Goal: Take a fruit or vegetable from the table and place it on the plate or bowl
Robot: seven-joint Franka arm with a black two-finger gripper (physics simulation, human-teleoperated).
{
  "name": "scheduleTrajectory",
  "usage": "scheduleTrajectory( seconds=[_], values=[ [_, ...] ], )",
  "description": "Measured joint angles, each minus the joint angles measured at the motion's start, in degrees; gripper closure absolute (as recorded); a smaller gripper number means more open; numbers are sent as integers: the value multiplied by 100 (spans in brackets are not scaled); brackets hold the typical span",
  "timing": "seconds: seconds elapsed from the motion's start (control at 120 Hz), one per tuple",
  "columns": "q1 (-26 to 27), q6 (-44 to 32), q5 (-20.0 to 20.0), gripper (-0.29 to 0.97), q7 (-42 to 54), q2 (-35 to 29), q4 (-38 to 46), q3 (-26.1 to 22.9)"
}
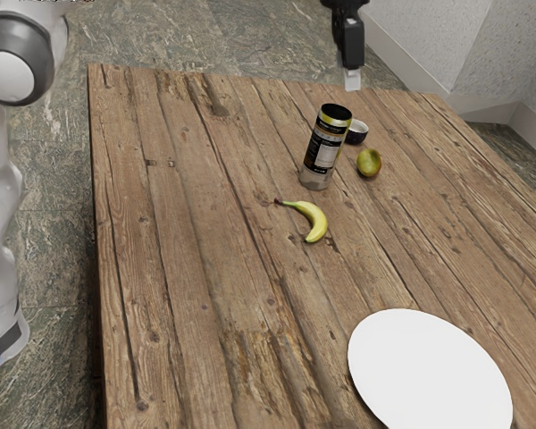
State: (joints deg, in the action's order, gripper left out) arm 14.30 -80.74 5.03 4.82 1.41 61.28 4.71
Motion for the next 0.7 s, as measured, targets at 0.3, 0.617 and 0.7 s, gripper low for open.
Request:
scheduleTrajectory(
  seconds=[0.3, 0.617, 0.7],
  values=[
    [-8, 407, -172, 0, -4, 257, 374, -7],
    [-76, 681, -306, 0, -16, 516, 360, 623],
    [-165, 904, -293, 0, 10, 533, 373, 1084]
  ],
)
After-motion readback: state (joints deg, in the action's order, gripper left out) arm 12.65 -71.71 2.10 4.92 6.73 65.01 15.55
